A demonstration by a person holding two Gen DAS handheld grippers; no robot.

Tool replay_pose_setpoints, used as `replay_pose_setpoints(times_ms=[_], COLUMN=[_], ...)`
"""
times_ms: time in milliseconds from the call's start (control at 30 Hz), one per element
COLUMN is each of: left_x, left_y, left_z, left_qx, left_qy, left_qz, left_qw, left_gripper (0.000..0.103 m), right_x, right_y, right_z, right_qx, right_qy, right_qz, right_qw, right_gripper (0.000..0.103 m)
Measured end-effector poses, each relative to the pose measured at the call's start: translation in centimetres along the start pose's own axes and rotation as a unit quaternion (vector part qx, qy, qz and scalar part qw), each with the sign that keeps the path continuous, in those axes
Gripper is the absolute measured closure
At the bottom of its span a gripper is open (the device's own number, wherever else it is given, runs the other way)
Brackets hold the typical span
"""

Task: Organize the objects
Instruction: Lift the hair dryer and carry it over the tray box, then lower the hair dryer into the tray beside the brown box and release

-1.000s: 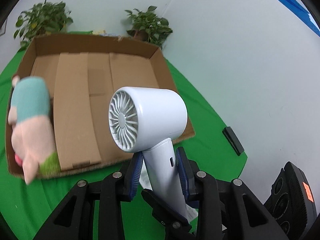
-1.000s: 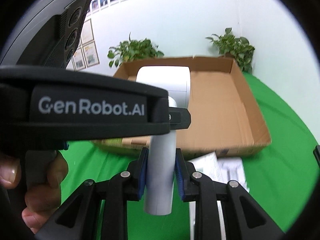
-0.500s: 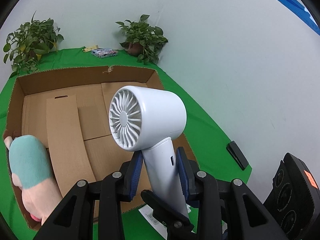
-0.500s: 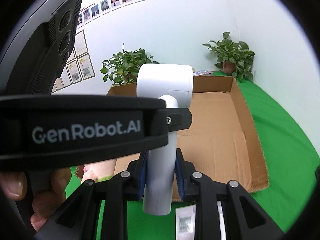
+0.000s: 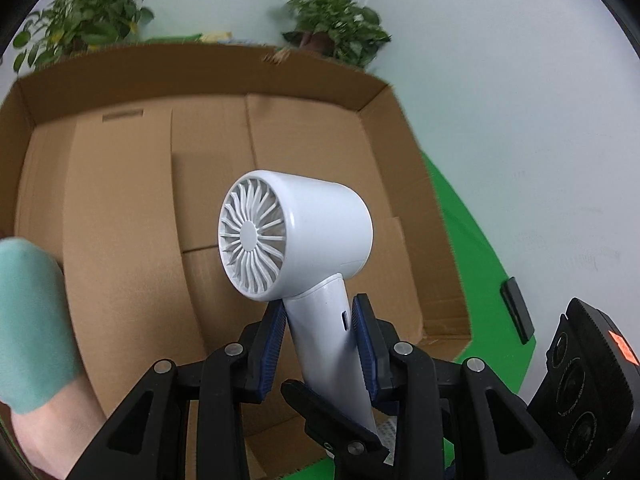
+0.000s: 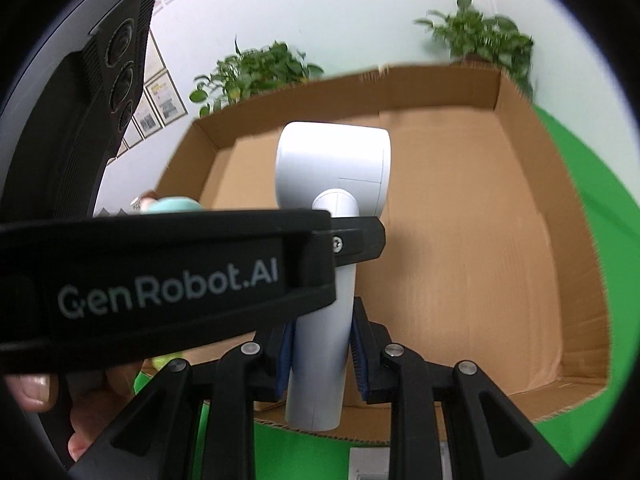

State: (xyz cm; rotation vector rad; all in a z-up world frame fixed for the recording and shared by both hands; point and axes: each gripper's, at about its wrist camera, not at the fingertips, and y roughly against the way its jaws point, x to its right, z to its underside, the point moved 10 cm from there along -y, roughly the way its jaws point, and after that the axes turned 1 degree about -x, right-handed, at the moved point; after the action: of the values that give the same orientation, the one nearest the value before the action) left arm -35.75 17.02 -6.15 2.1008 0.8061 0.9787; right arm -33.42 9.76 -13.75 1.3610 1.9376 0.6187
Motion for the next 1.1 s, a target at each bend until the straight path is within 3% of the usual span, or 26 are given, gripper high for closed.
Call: replay_pose_setpoints(times_ms=[167,500,1100], left_x=[-1.9,-2.3,-2.7], left_y=[-3.0,-4.7,1.3], left_z=[1.0,1.3,2.3], left_qx=[-0.024,-0.045,-0.008], left_qy=[0.018,0.006,0.014], left_qz=[-0.015,-0.052,-0.044], left_qw=[0.9994,0.9976,0.9989], left_gripper=[0.072,0.071,0.070], right_x=[0.0,0.3,-0.5], right_y=[-1.1,-1.3,-1.1], right_z=[1.8,3.3,6.3], right_qx=[-0.034,-0.045,-0.052], right_qy=[-0.022,-0.049,-0.043], right_qz=[-0.019,-0.043,-0.010], right_qw=[0.999,0.997,0.998], right_gripper=[0.079,0.080,0.081])
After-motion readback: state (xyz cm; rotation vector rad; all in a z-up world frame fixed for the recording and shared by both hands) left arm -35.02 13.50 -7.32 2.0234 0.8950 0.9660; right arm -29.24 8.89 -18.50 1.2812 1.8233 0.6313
